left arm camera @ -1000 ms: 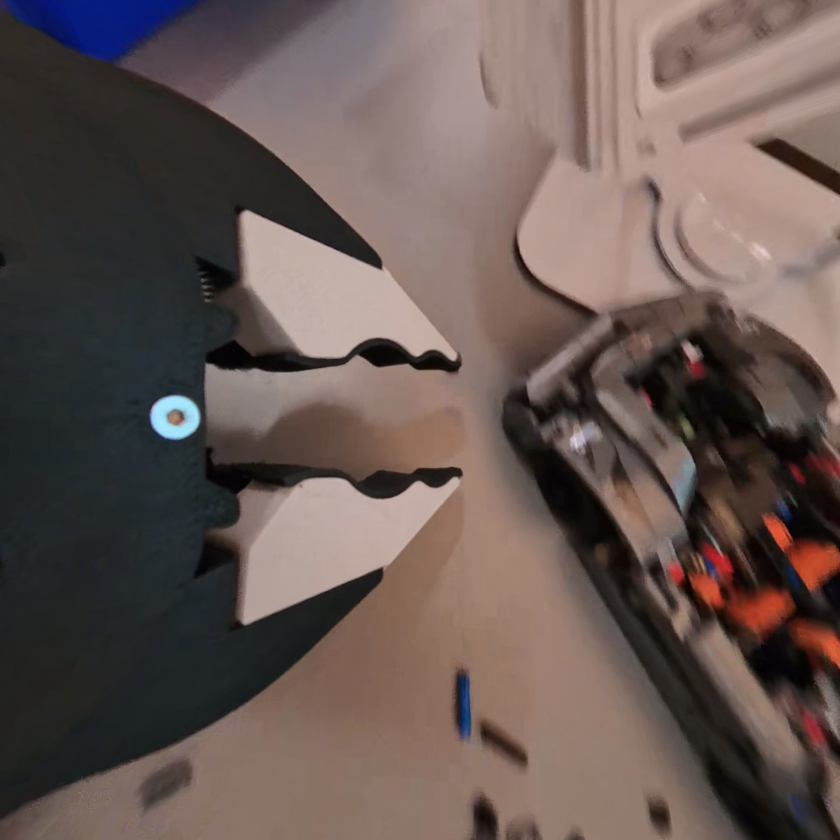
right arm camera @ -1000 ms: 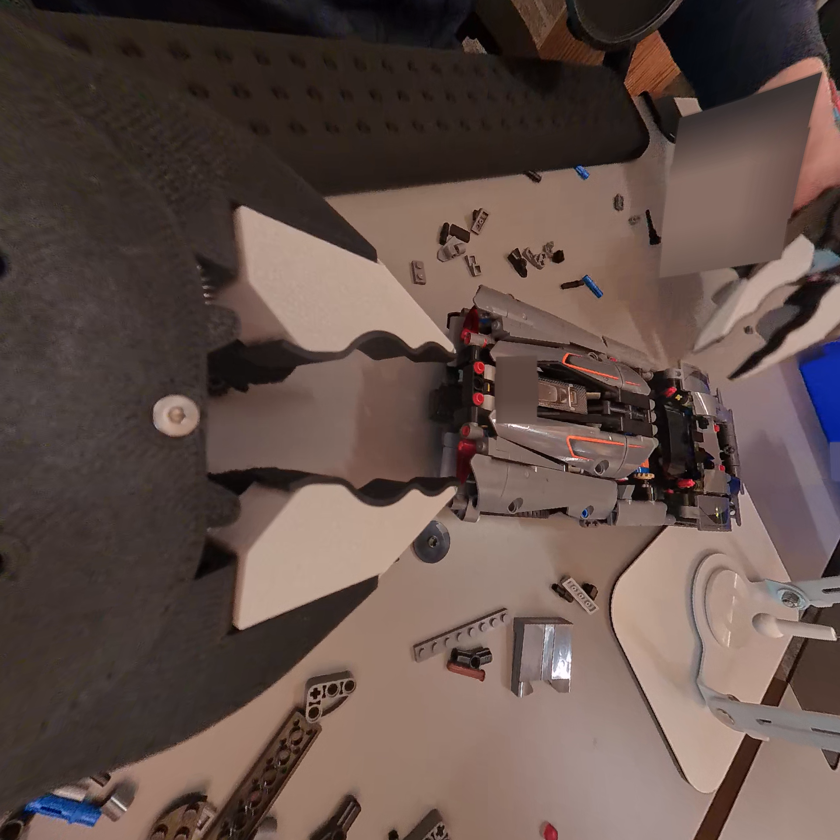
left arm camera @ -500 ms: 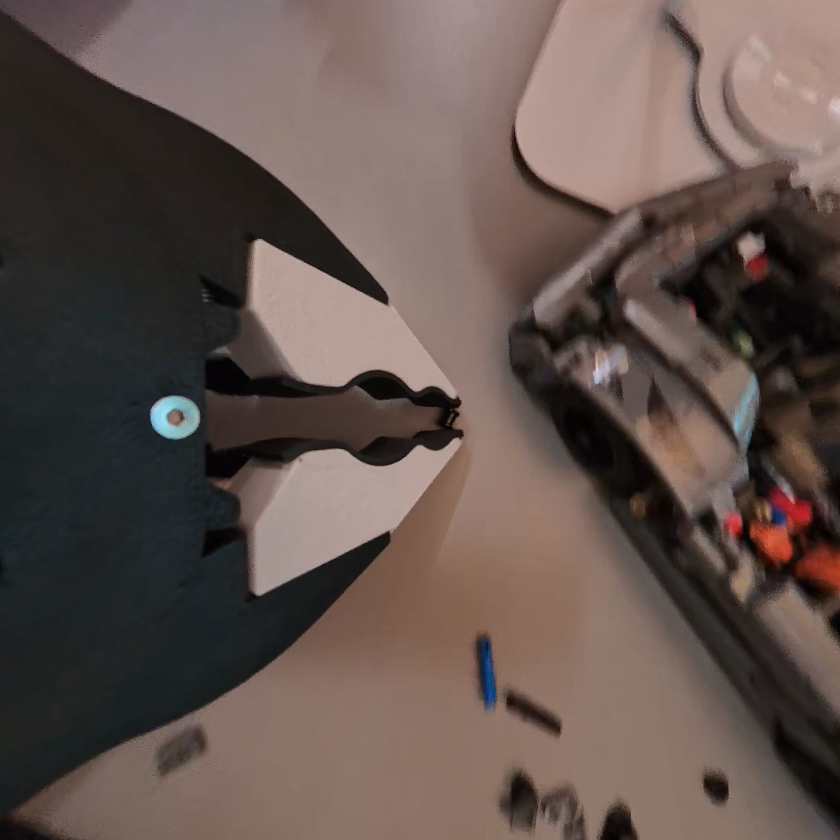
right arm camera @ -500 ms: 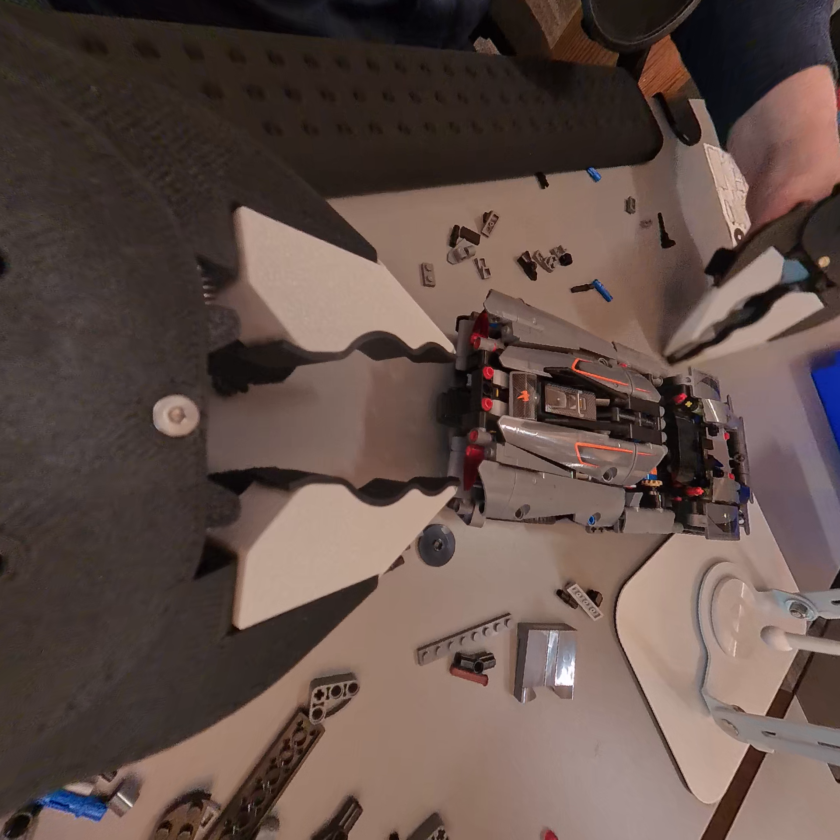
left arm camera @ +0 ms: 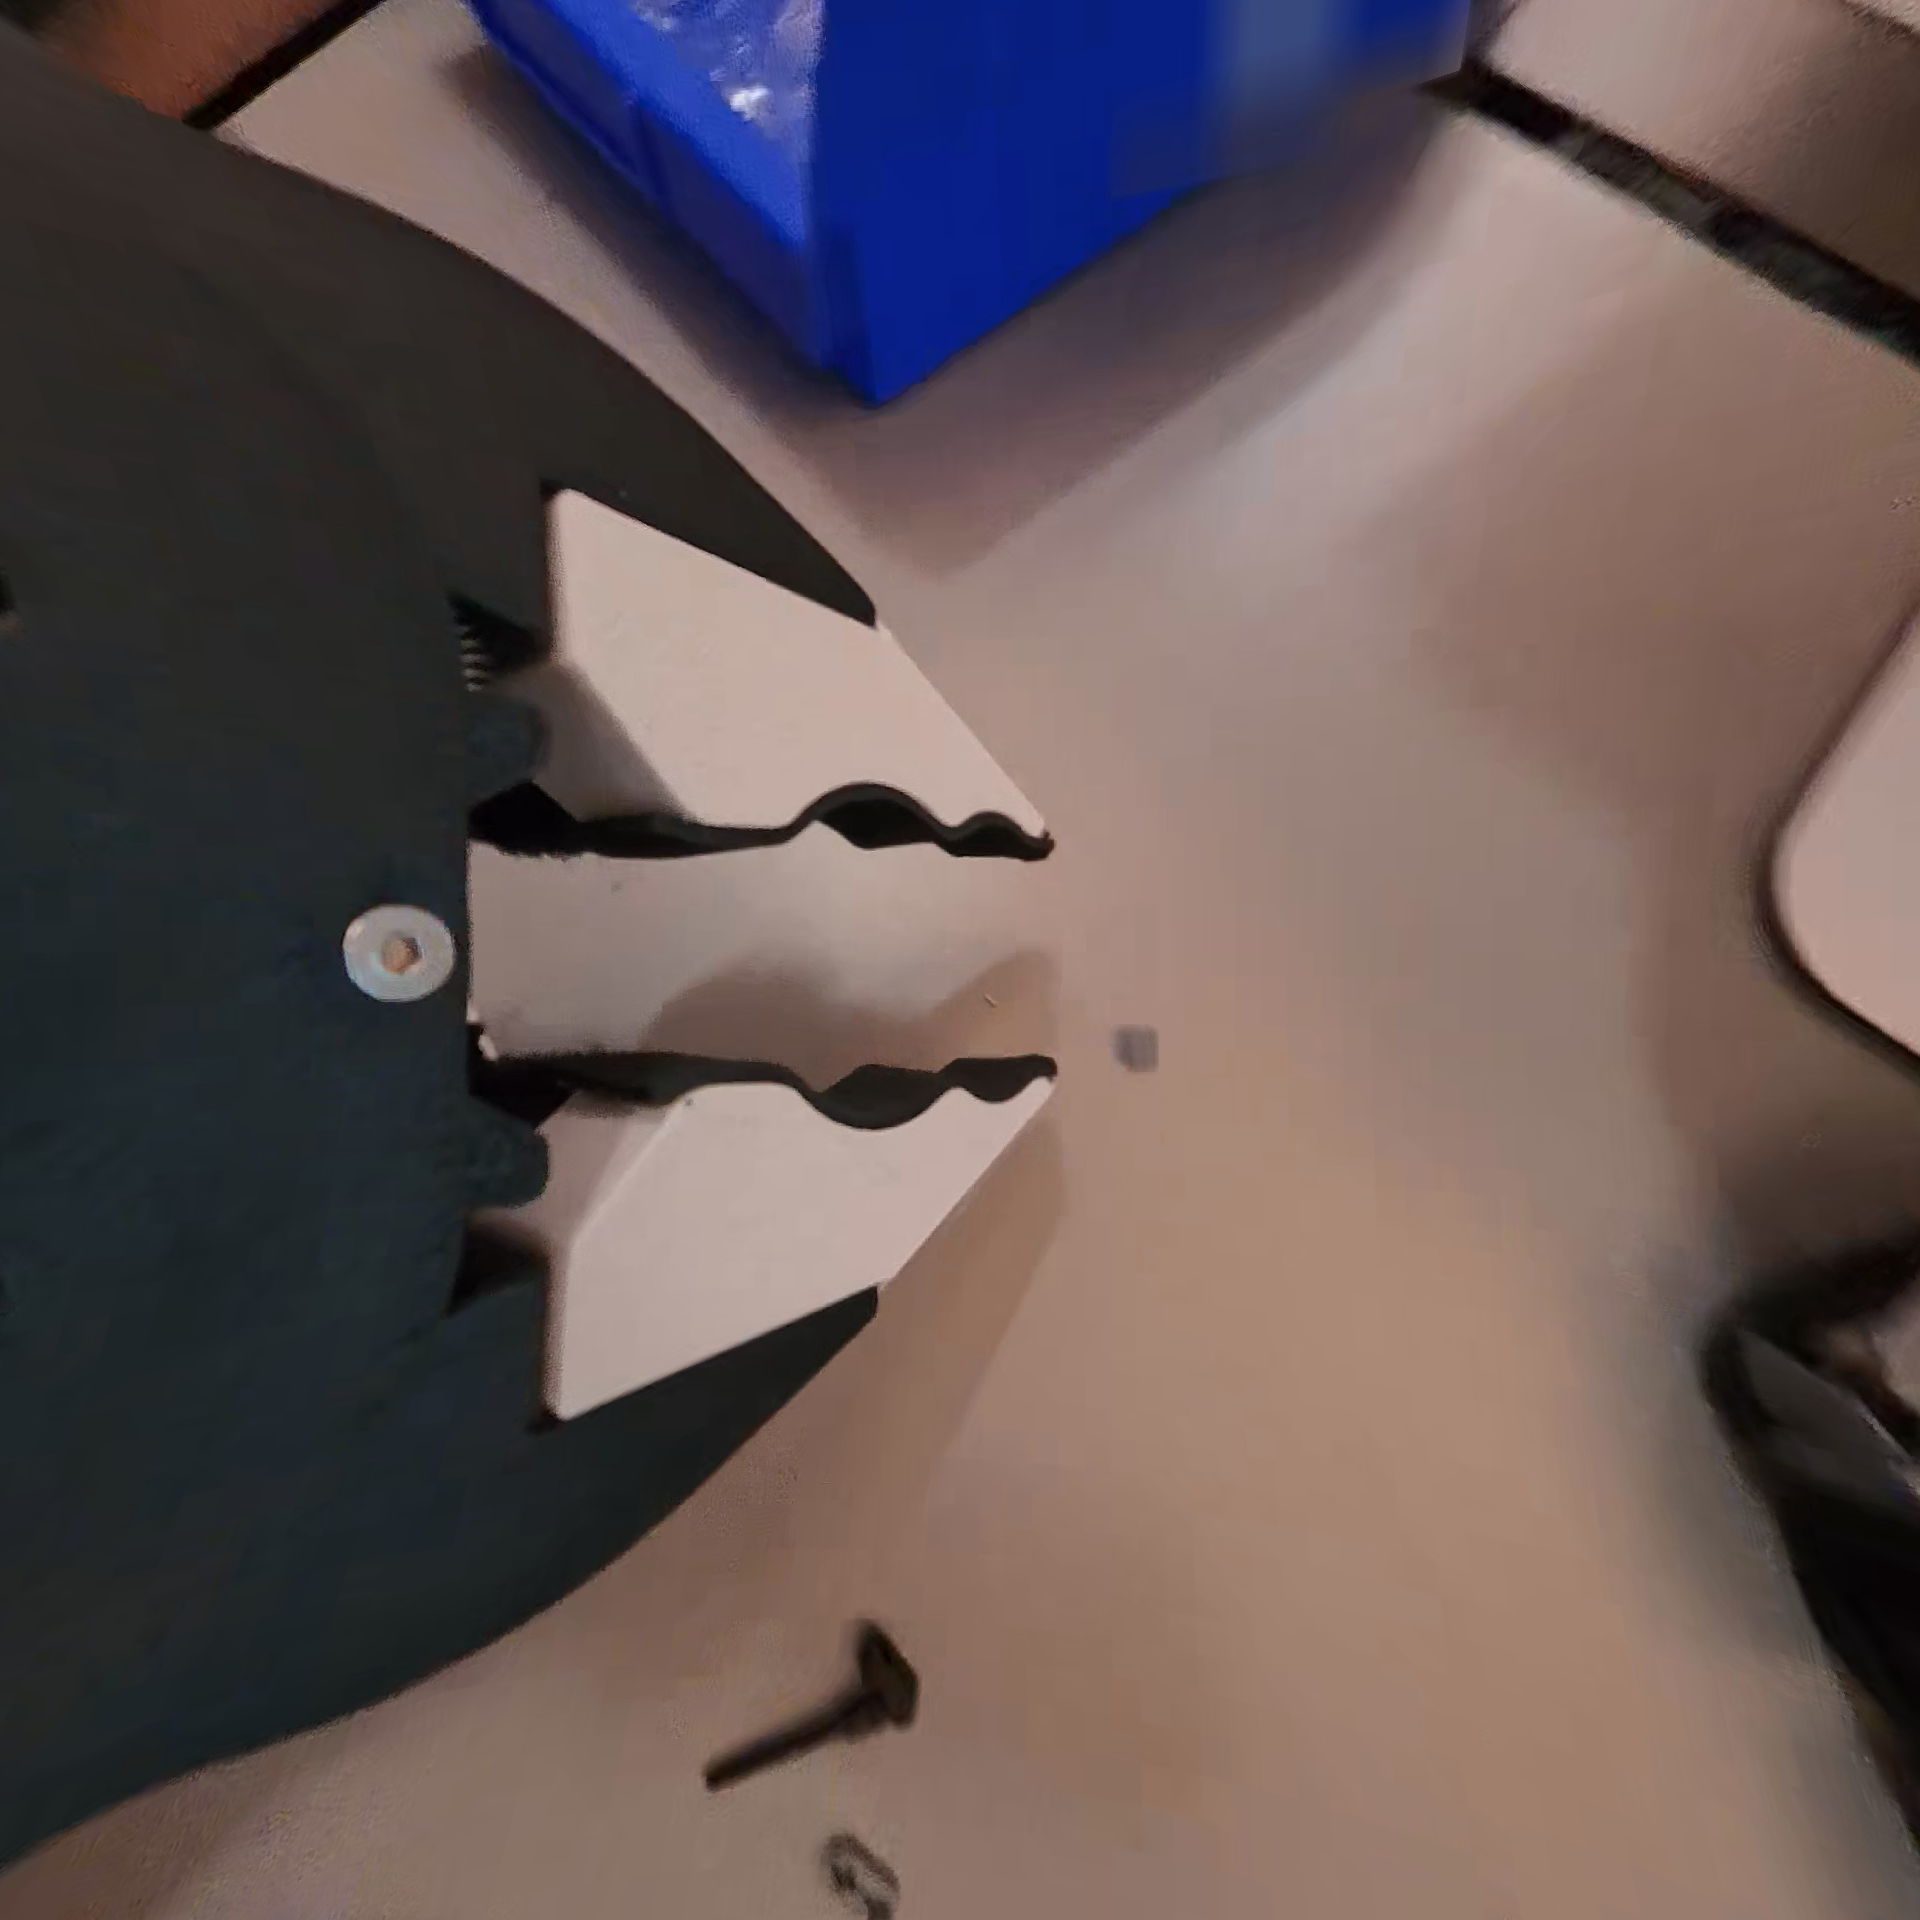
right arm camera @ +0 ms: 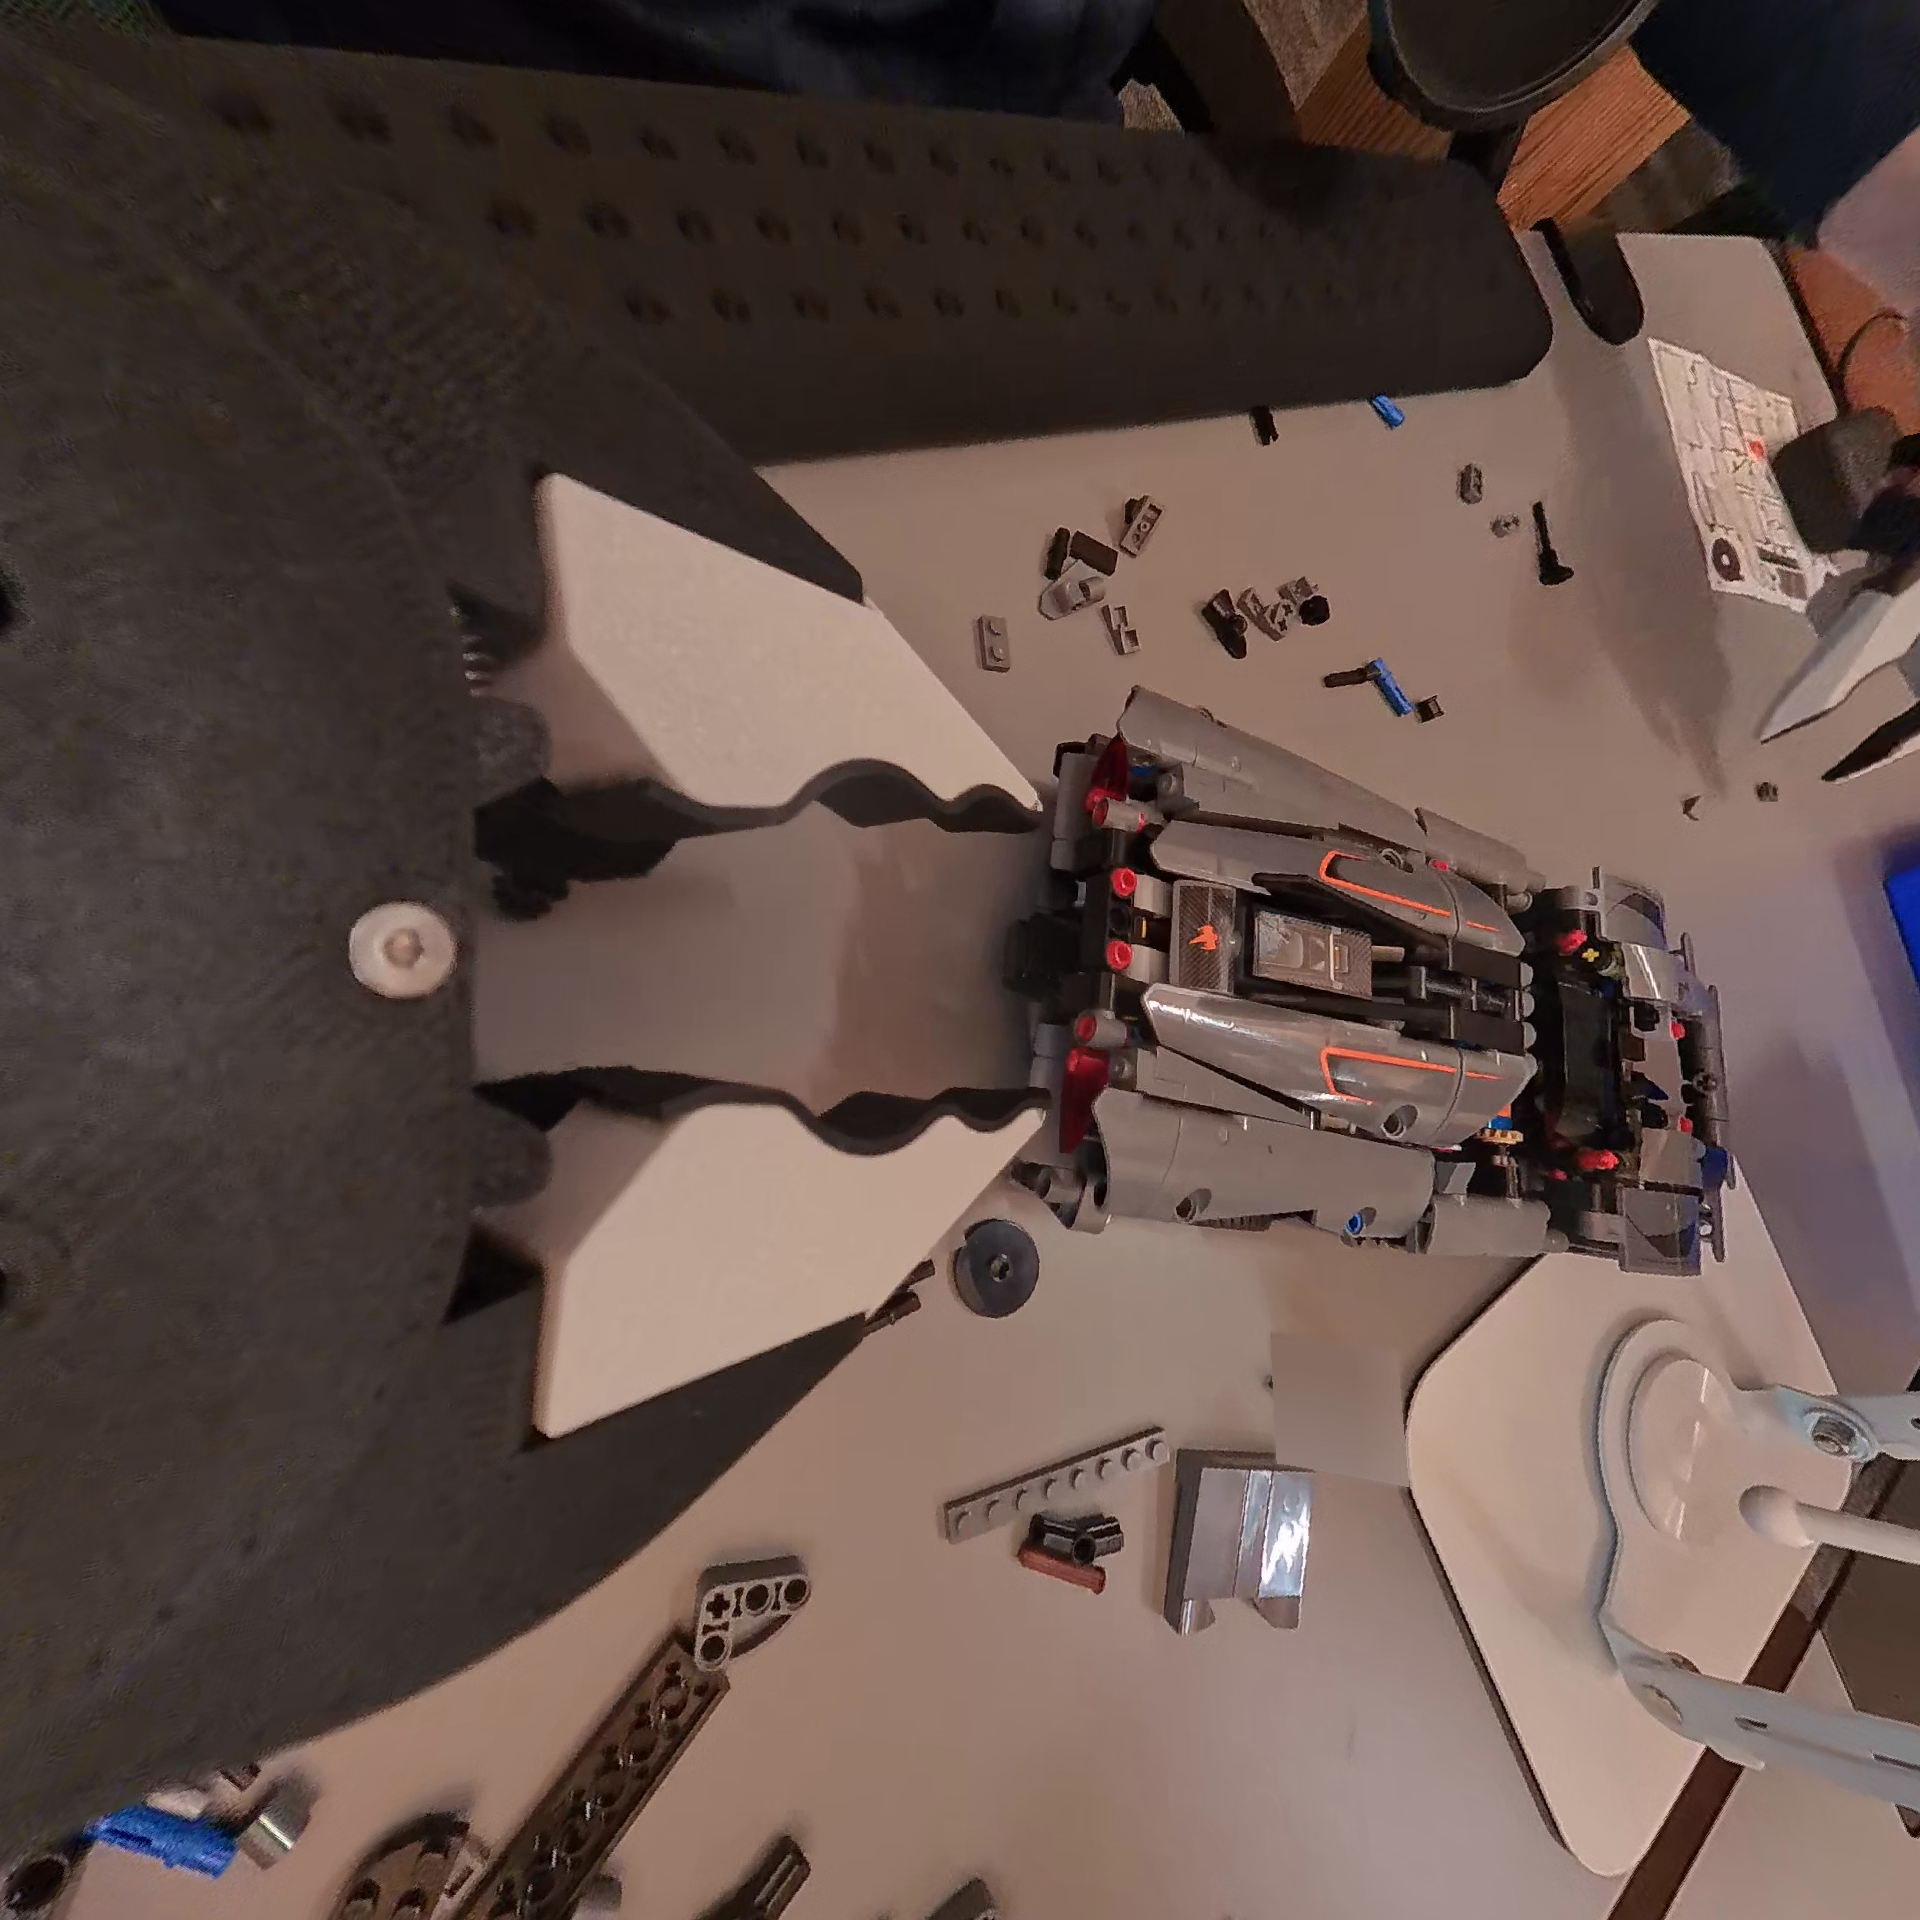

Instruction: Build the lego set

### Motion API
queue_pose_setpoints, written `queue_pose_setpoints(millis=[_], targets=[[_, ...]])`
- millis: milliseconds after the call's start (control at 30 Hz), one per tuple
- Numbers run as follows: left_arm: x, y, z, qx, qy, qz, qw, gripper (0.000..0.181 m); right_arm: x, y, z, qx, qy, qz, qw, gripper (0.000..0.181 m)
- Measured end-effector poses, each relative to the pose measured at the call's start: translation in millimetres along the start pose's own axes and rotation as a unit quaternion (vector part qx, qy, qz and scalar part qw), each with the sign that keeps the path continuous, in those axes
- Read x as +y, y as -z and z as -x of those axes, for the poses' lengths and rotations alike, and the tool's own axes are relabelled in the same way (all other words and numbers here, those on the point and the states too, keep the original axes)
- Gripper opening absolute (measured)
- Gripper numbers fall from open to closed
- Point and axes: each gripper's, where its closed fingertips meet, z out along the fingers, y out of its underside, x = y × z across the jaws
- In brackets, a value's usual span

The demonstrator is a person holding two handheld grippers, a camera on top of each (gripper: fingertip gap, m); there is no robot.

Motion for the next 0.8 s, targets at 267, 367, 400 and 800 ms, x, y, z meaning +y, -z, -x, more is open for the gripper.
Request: queue_pose_setpoints(millis=[267, 367, 400, 800], targets=[[35.9, -10.7, 27.9, -0.003, 0.032, 0.034, 0.999, 0.033, 6.4, -0.2, -1.3, 0.000, -0.001, 0.009, 1.000, 0.047], [34.1, -16.8, 26.2, 0.009, 0.033, 0.030, 0.999, 0.026, 7.5, -1.1, -0.8, -0.003, -0.001, 0.012, 1.000, 0.047], [32.9, -18.3, 26.6, 0.011, 0.033, 0.031, 0.999, 0.021, 7.9, -1.6, -0.7, -0.004, -0.001, 0.013, 1.000, 0.047], [6.0, -18.5, -51.4, 0.086, -0.011, 0.001, 0.996, 0.005, 9.8, 0.4, -0.4, -0.005, 0.001, 0.014, 1.000, 0.046]])
